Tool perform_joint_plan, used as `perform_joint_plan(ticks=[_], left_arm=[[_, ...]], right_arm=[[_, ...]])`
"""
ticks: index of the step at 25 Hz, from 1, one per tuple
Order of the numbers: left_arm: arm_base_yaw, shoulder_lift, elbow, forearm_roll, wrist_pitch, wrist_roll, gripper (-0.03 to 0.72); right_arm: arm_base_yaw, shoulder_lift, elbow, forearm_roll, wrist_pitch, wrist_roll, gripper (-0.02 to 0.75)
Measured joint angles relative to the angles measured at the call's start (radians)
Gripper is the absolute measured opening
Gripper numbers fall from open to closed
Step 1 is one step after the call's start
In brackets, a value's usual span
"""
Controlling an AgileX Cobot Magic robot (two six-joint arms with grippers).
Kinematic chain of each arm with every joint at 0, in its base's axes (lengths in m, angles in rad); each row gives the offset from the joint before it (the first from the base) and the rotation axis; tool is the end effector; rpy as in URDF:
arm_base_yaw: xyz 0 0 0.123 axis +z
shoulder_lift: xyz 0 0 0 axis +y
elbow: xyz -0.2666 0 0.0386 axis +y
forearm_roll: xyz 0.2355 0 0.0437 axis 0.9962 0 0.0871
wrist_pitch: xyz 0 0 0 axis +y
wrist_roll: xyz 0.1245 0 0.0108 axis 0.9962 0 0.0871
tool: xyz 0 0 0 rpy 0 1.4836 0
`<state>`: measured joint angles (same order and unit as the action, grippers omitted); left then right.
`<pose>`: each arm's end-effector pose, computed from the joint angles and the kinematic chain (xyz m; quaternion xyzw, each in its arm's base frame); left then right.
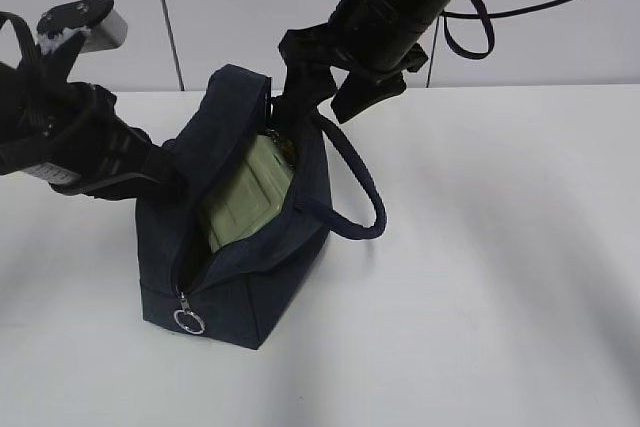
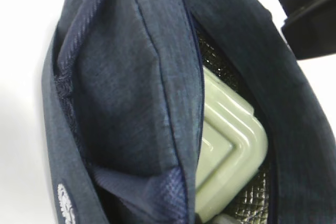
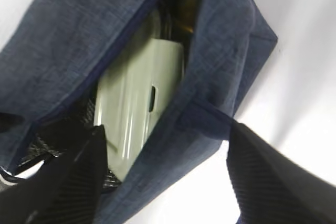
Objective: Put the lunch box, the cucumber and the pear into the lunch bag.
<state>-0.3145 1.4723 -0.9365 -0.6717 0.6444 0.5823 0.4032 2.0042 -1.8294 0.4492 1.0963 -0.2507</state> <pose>0.2722 -0.1377 0.2131 0.2092 0.9173 -0.2226 0.2554 0.3808 0.2149 0.2460 -0.2488 0.9259 0.2276 0.1706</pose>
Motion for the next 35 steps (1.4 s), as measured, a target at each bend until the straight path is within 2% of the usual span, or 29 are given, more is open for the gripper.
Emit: perform_joint_plan(ticks=[6, 8, 10, 11, 13, 14, 18, 21, 25, 30, 32, 34, 35], left_arm=[[0.0, 0.0, 0.0, 0.0, 0.0, 0.0, 0.001], [0.0, 0.0, -0.001, 0.0, 0.0, 0.0, 0.001], [0.0, 0.0, -0.001, 0.0, 0.0, 0.0, 0.001], [0.0, 0.0, -0.001, 0.0, 0.0, 0.0, 0.001], [0.0, 0.0, -0.002, 0.0, 0.003, 0.0, 0.001], [0.0, 0.0, -0.006, 0.0, 0.007, 0.0, 0.001], [0.001, 0.009, -0.047, 0.004, 0.045, 0.0, 0.001], [-0.005, 0.042, -0.107, 0.007, 0.092, -0.004, 0.001], [-0.051, 0.103, -0.164, 0.008, 0.115, -0.011, 0.001], [-0.092, 0.137, -0.174, 0.003, 0.105, -0.027, 0.005], [-0.093, 0.139, -0.176, -0.001, 0.103, -0.031, 0.041], [-0.093, 0.139, -0.176, -0.001, 0.105, -0.03, 0.13], [-0.093, 0.139, -0.176, -0.001, 0.107, -0.029, 0.197]], right_arm=[[0.0, 0.055, -0.002, 0.007, 0.004, 0.014, 0.532], [0.0, 0.068, -0.002, 0.012, 0.004, 0.014, 0.442], [0.002, 0.071, -0.002, 0.0, 0.006, 0.014, 0.273], [0.002, 0.071, -0.002, -0.016, 0.013, 0.02, 0.132], [0.002, 0.065, -0.002, -0.047, 0.016, 0.033, 0.043], [0.0, 0.055, 0.007, -0.062, 0.013, 0.037, 0.031], [-0.011, -0.038, 0.121, -0.094, -0.038, 0.043, 0.018], [-0.026, -0.142, 0.287, -0.099, -0.115, 0.043, 0.017], [-0.049, -0.268, 0.485, -0.104, -0.242, 0.042, 0.015], [-0.063, -0.343, 0.558, -0.116, -0.295, 0.028, 0.015], [-0.065, -0.342, 0.56, -0.117, -0.311, 0.013, 0.027], [-0.065, -0.342, 0.564, -0.095, -0.325, -0.037, 0.107], [-0.065, -0.345, 0.564, -0.086, -0.331, -0.059, 0.131]])
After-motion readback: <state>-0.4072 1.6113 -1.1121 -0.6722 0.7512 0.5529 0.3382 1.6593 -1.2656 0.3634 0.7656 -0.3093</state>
